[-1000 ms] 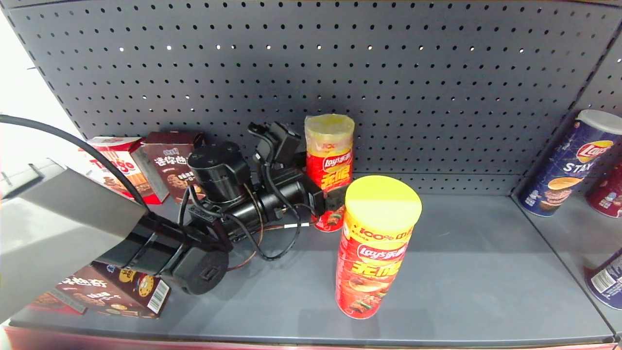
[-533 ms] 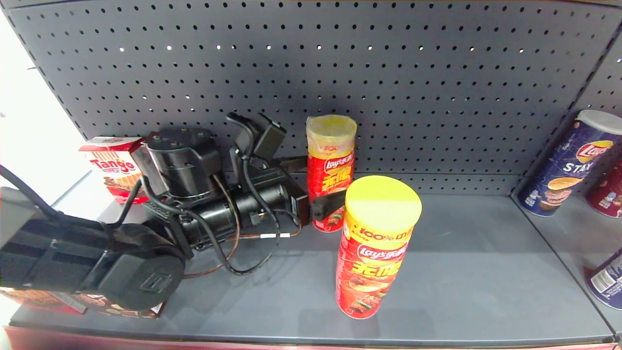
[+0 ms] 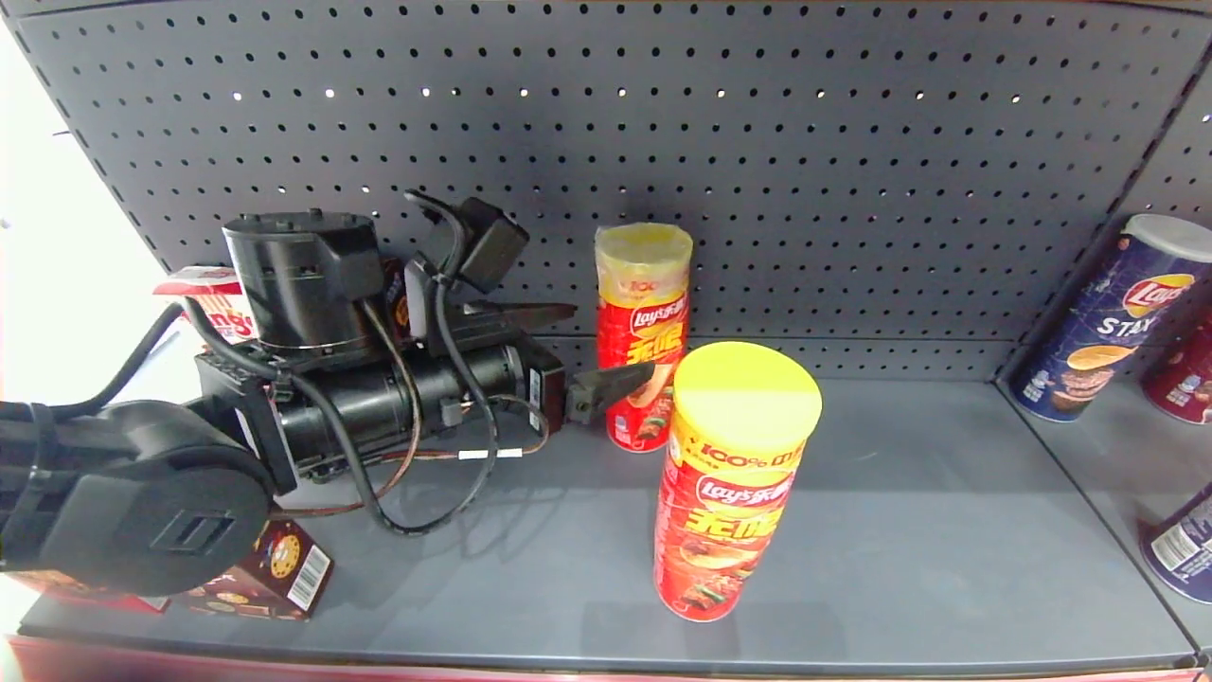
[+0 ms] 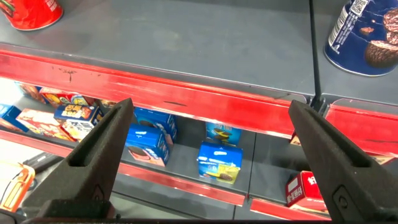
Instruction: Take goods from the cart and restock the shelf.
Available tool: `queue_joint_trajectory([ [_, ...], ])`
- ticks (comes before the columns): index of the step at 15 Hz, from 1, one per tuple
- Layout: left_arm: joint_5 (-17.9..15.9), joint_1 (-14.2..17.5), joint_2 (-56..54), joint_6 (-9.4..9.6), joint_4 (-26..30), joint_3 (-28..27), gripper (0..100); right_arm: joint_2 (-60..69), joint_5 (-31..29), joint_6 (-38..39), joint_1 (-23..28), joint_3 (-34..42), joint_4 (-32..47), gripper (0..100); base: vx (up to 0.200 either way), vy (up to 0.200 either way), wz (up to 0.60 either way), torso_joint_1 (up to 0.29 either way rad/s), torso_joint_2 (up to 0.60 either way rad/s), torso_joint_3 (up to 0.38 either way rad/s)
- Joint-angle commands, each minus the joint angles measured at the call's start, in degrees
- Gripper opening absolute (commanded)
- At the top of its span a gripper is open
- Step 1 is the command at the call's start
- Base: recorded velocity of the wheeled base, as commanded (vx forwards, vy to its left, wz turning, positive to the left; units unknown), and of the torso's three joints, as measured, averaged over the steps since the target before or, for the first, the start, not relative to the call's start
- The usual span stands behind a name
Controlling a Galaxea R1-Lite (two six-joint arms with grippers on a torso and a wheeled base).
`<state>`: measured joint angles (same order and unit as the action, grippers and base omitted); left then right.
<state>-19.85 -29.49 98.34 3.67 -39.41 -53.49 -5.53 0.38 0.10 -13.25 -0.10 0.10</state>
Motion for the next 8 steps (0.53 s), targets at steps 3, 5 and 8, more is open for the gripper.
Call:
queue_joint_trajectory([
  [3,2.71,0.05,-2.45,0.29,7.33,-3.2,100,-0.09,0.06,-0.01,-0.02,0.01,-0.01,100,0.0,0.0,0.0,0.0,0.0,0.0],
  [5,5.17,0.31,-2.54,5.21,13.48,-5.22,100,-0.09,0.06,-0.01,-0.02,0.01,-0.01,100,0.0,0.0,0.0,0.0,0.0,0.0],
  [8,14.57,-0.22,-2.01,8.28,15.33,-5.92,100,-0.09,0.06,-0.01,-0.02,0.01,-0.01,100,0.0,0.0,0.0,0.0,0.0,0.0],
])
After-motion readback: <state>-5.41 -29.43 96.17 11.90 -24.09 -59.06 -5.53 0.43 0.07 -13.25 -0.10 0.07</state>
